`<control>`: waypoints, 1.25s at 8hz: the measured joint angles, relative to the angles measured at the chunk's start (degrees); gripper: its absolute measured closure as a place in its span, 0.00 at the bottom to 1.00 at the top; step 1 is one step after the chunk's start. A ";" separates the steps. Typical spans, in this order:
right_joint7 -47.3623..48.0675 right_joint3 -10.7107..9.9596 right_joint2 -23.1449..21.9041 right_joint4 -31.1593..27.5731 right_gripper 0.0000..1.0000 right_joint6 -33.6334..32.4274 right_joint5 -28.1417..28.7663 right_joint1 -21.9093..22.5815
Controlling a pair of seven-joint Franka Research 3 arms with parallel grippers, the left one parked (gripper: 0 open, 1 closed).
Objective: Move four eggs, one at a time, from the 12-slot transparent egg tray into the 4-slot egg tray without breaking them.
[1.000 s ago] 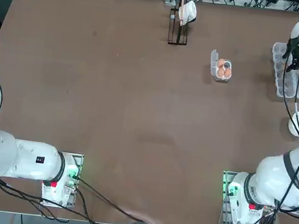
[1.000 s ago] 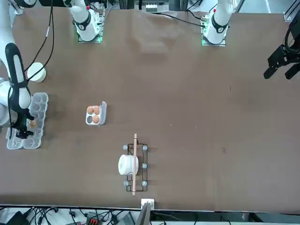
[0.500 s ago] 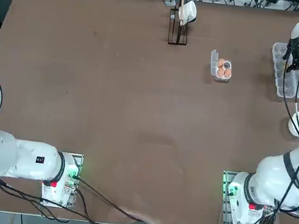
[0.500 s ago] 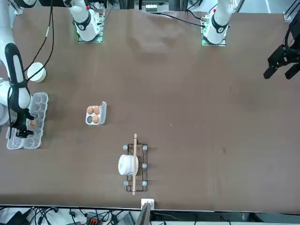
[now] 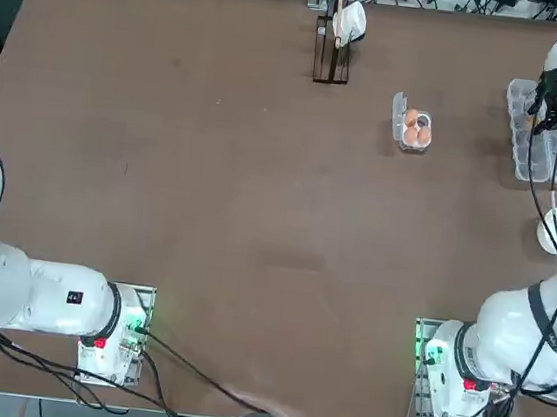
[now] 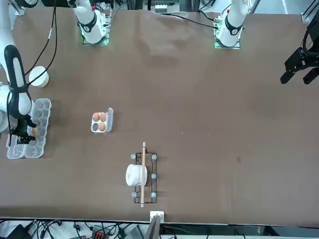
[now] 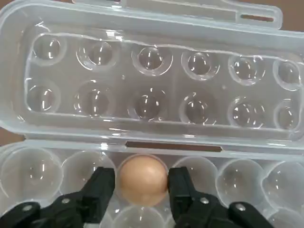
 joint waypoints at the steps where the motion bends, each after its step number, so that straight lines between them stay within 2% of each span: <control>1: 0.00 -0.02 -0.27 0.01 0.45 -0.28 0.08 -0.05; 3: 0.00 -0.01 -0.44 -0.01 0.52 -0.56 0.11 -0.12; 6: 0.00 0.29 -1.67 0.12 0.53 -1.84 0.15 -0.10; 10: -0.07 1.72 -8.86 0.98 0.54 -9.78 3.46 0.62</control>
